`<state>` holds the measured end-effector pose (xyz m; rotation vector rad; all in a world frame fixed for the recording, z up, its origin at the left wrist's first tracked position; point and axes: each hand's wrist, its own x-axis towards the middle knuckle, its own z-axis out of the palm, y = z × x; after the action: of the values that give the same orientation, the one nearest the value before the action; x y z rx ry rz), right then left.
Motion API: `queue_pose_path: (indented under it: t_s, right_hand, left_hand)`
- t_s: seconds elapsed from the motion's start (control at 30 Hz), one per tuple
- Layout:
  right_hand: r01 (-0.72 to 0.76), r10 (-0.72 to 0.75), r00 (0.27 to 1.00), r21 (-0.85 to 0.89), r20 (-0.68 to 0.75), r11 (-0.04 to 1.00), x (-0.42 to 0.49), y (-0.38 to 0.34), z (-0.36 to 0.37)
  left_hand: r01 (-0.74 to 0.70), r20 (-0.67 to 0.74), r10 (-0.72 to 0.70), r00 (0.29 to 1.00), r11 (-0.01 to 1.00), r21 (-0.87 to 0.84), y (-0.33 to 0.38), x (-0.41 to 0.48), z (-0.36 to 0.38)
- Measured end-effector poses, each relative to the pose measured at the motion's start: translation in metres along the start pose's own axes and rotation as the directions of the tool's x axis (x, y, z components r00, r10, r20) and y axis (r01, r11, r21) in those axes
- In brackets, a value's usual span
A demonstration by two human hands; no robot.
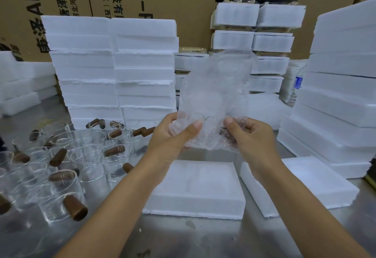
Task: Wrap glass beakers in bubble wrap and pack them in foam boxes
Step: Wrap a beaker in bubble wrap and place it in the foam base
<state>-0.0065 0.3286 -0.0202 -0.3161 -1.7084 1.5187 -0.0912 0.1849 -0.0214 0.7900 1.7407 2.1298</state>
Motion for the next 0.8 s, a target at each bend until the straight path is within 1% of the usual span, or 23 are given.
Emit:
queue_pose_path:
  t_s: [0.13, 0.23, 0.33, 0.4, 0.47, 0.57, 0.63, 0.8]
  right_hand:
    - [-0.037, 0.037, 0.999, 0.024, -0.004, 0.999, 0.01, 0.006, 0.0]
    - [0.0, 0.002, 1.0, 0.068, -0.029, 0.998, 0.007, 0.011, -0.001]
    - [0.046, -0.045, 0.999, 0.067, -0.01, 0.997, 0.001, 0.015, -0.003]
    - [0.085, -0.084, 0.996, 0.057, -0.016, 0.995, 0.001, 0.014, -0.003]
    - [0.112, -0.11, 0.992, 0.038, -0.056, 0.993, 0.002, 0.01, -0.005]
    - [0.148, -0.147, 0.984, 0.002, -0.105, 0.989, 0.004, 0.006, -0.012]
    - [0.154, -0.155, 0.983, -0.02, -0.101, 0.988, 0.003, 0.006, -0.015]
    - [0.195, -0.195, 0.979, -0.003, -0.054, 0.981, -0.002, 0.003, -0.011]
  left_hand:
    - [-0.076, 0.154, 0.054, 0.987, 0.987, 0.141, 0.003, 0.007, -0.008]
    - [-0.161, 0.205, 0.116, 0.972, 0.962, 0.219, -0.003, 0.005, -0.006]
    - [-0.226, 0.246, 0.148, 0.958, 0.915, 0.333, -0.007, 0.002, -0.002]
    - [-0.239, 0.254, 0.161, 0.954, 0.919, 0.314, -0.007, 0.003, -0.003]
    - [-0.242, 0.252, 0.168, 0.953, 0.923, 0.3, -0.007, 0.003, -0.004]
    - [-0.243, 0.276, 0.154, 0.949, 0.915, 0.323, -0.008, 0.002, -0.008]
    - [-0.237, 0.295, 0.137, 0.946, 0.912, 0.336, -0.009, 0.001, -0.01]
    - [-0.261, 0.363, 0.105, 0.926, 0.874, 0.411, -0.007, -0.003, -0.009]
